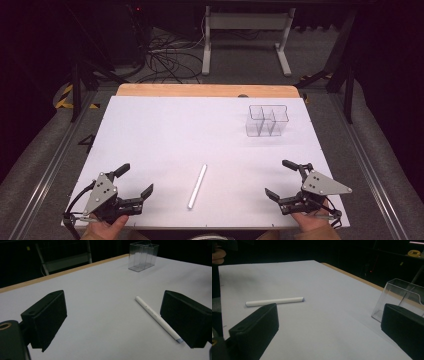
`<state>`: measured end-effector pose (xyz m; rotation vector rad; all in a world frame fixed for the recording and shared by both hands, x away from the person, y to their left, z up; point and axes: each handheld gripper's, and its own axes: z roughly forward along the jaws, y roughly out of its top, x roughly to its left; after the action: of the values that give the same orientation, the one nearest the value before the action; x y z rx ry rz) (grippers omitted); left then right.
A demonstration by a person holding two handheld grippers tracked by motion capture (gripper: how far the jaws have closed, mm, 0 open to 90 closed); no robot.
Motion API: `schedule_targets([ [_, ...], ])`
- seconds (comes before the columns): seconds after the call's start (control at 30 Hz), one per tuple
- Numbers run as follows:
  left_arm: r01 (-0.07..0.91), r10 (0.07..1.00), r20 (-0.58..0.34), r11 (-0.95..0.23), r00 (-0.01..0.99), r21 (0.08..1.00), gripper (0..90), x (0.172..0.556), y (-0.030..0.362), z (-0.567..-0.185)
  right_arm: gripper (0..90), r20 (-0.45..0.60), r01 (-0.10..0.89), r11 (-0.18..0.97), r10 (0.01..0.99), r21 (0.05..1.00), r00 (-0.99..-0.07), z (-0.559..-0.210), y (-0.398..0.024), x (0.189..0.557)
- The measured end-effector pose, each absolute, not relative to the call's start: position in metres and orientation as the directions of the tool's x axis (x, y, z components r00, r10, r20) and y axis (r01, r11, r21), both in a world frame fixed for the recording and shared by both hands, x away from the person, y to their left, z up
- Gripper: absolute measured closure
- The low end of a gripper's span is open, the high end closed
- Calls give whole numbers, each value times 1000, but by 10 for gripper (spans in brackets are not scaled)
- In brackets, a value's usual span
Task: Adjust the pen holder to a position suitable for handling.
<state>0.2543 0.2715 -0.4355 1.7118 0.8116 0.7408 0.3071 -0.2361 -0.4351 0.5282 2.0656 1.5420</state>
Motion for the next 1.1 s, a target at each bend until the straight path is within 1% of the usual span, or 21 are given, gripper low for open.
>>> schedule_targets([
  [0.03, 156, 811, 104, -233, 575, 960, 81, 254, 271, -435, 19, -165, 8, 282, 583, 959, -796, -435, -236, 307],
  [0.1, 153, 811, 107, -235, 575, 960, 84, 254, 270, -436, 18, -168, 7, 284, 584, 959, -794, -434, -237, 306],
  [0.37, 159, 811, 96, -227, 578, 961, 86, 253, 271, -435, 30, -170, 11, 294, 583, 956, -795, -433, -236, 306],
  [0.43, 164, 810, 85, -218, 580, 962, 88, 253, 271, -435, 45, -161, 17, 289, 582, 957, -797, -432, -236, 305],
  [0.47, 168, 809, 75, -211, 584, 963, 90, 253, 272, -435, 66, -157, 24, 292, 579, 956, -800, -431, -236, 305],
  [0.6, 171, 809, 72, -209, 583, 963, 92, 253, 272, -435, 98, -142, 36, 285, 576, 958, -805, -429, -237, 305],
  [0.77, 164, 811, 94, -228, 578, 960, 97, 253, 271, -435, 107, -148, 34, 293, 577, 955, -803, -429, -237, 305],
  [1.1, 163, 809, 95, -230, 580, 959, 99, 253, 271, -435, 115, -157, 33, 301, 582, 953, -798, -427, -237, 306],
])
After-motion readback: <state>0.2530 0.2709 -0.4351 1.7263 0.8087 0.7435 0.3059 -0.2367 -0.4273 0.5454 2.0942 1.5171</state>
